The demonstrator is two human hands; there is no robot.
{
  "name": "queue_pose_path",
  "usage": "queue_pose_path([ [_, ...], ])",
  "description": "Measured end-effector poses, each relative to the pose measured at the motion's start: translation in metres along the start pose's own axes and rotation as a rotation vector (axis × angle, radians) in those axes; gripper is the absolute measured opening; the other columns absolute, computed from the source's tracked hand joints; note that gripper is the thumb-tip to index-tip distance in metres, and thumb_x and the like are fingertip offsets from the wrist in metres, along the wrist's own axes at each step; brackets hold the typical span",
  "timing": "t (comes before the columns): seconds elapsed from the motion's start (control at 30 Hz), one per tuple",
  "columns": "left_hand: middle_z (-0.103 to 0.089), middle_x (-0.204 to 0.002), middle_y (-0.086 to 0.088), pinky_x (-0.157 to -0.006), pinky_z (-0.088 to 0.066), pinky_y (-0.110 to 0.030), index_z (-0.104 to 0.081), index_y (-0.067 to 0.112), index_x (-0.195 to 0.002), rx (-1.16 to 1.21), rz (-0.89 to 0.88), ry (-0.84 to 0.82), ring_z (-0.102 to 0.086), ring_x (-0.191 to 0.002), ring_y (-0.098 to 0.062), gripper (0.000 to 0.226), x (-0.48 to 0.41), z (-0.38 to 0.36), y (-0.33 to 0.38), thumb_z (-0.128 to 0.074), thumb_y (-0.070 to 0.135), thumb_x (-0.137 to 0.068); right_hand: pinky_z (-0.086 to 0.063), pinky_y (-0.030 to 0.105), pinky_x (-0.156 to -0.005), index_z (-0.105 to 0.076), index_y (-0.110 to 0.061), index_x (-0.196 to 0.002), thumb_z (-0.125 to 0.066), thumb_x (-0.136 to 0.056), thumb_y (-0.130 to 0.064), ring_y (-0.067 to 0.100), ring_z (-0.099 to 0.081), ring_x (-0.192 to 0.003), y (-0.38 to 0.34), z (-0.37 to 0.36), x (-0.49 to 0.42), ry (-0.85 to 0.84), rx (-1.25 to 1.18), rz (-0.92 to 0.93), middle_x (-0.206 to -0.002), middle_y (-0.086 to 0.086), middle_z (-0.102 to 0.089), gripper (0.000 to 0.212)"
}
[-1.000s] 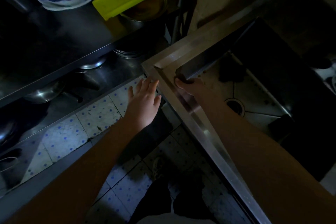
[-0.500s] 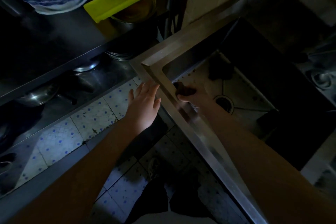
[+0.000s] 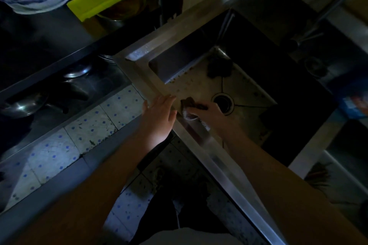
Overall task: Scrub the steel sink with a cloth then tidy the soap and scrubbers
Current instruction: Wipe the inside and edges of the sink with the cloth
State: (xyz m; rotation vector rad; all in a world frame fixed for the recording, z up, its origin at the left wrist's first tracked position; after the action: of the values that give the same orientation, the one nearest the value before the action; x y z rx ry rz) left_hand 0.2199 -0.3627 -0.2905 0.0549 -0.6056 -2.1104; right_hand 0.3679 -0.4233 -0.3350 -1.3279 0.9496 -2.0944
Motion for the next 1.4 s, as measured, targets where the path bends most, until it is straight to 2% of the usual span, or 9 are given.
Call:
queue_pose_path([
  [0.13,-0.057,-0.125,0.001,-0.102,-0.027,-0.037,-0.051,0.023,-0.128,-0.024,-0.015,0.087,-0.050,-0.115,-0.020,0.033,0.012,-0.005,0.020,-0.045,0.021,-0.096,-0.046,0.019,-0.066,-0.070,0.002,-0.098,-0.066,-0.086,-0.014,0.011,-0.060,-0.073,0.023,0.019,0.016,0.007,-0.003,-0.003,-0.086,0.010,-0.065,0.020],
  [0.37,-0.068,-0.102,-0.005,-0.079,-0.050,-0.034,-0.061,0.014,-0.114,0.138,0.001,0.082,-0.062,-0.092,-0.018,0.025,0.029,-0.018,0.049,-0.053,0.011,-0.091,-0.048,0.023,-0.073,-0.072,-0.006,-0.100,-0.067,-0.085,-0.022,0.011,-0.062,-0.080,0.078,0.054,0.043,-0.028,0.110,-0.056,-0.093,0.007,-0.070,0.022],
  [0.47,-0.068,-0.100,-0.005,-0.073,-0.048,-0.028,-0.062,0.013,-0.112,0.174,0.016,0.041,-0.062,-0.090,-0.017,0.023,0.037,-0.032,0.063,-0.059,0.012,-0.089,-0.047,0.017,-0.067,-0.072,-0.009,-0.099,-0.067,-0.086,-0.021,0.006,-0.062,-0.075,0.100,0.069,0.059,-0.039,0.097,-0.067,-0.093,0.007,-0.070,0.019],
  [0.63,-0.057,-0.092,0.006,-0.068,-0.037,-0.025,-0.061,0.020,-0.112,0.130,0.030,-0.012,-0.048,-0.078,-0.007,0.022,0.054,-0.058,0.084,-0.058,0.023,-0.090,-0.051,0.033,-0.085,-0.070,-0.012,-0.105,-0.065,-0.085,-0.018,0.022,-0.065,-0.094,0.118,0.087,0.080,-0.074,0.185,-0.053,-0.099,0.009,-0.070,0.021],
  [0.87,-0.060,-0.114,0.001,-0.089,-0.035,-0.033,-0.059,0.022,-0.115,0.012,-0.022,-0.028,-0.055,-0.105,-0.022,0.025,0.077,-0.085,0.102,-0.053,0.030,-0.092,-0.051,0.027,-0.085,-0.065,-0.015,-0.110,-0.060,-0.085,-0.011,0.017,-0.062,-0.095,0.130,0.102,0.096,-0.141,0.402,0.016,-0.102,0.005,-0.066,0.026],
  [1.03,-0.058,-0.121,-0.001,-0.096,-0.034,-0.040,-0.060,0.016,-0.114,-0.052,-0.124,0.029,-0.051,-0.112,-0.024,0.027,0.094,-0.095,0.118,-0.055,0.027,-0.091,-0.036,0.014,-0.063,-0.065,-0.018,-0.094,-0.057,-0.087,-0.009,0.007,-0.048,-0.074,0.127,0.105,0.104,-0.245,0.566,0.081,-0.080,-0.007,-0.052,0.014],
  [1.13,-0.055,-0.126,-0.003,-0.096,-0.033,-0.041,-0.059,0.015,-0.117,-0.095,-0.156,0.000,-0.050,-0.116,-0.023,0.030,0.099,-0.106,0.126,-0.054,0.028,-0.090,-0.038,0.011,-0.060,-0.062,-0.008,-0.116,-0.056,-0.087,-0.003,0.012,-0.053,-0.082,0.127,0.108,0.112,-0.343,0.651,0.095,-0.103,0.006,-0.062,0.030],
  [1.23,-0.050,-0.133,-0.004,-0.100,-0.032,-0.044,-0.057,0.017,-0.120,-0.103,-0.136,-0.016,-0.047,-0.121,-0.023,0.032,0.101,-0.113,0.129,-0.052,0.029,-0.091,-0.048,0.022,-0.068,-0.058,-0.005,-0.124,-0.054,-0.087,0.001,0.022,-0.061,-0.093,0.132,0.112,0.118,-0.415,0.822,0.071,-0.116,0.015,-0.063,0.038],
  [1.4,-0.047,-0.139,-0.005,-0.103,-0.029,-0.046,-0.056,0.018,-0.123,-0.081,-0.117,0.014,-0.042,-0.128,-0.022,0.032,0.105,-0.112,0.130,-0.052,0.027,-0.092,-0.033,0.017,-0.043,-0.064,0.006,-0.098,-0.050,-0.082,0.008,0.012,-0.045,-0.055,0.141,0.120,0.119,-0.514,0.983,0.035,-0.080,0.015,-0.059,0.021],
])
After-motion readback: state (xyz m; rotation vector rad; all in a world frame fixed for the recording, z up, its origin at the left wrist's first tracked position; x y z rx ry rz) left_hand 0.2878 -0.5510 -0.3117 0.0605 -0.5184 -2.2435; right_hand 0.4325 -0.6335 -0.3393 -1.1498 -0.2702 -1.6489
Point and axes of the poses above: each hand's wrist, its own x-axis away from the middle knuckle, its own z-axis out of the back of the hand, y = z × x, the point moved 7 cm from there along -x, towards the middle knuckle
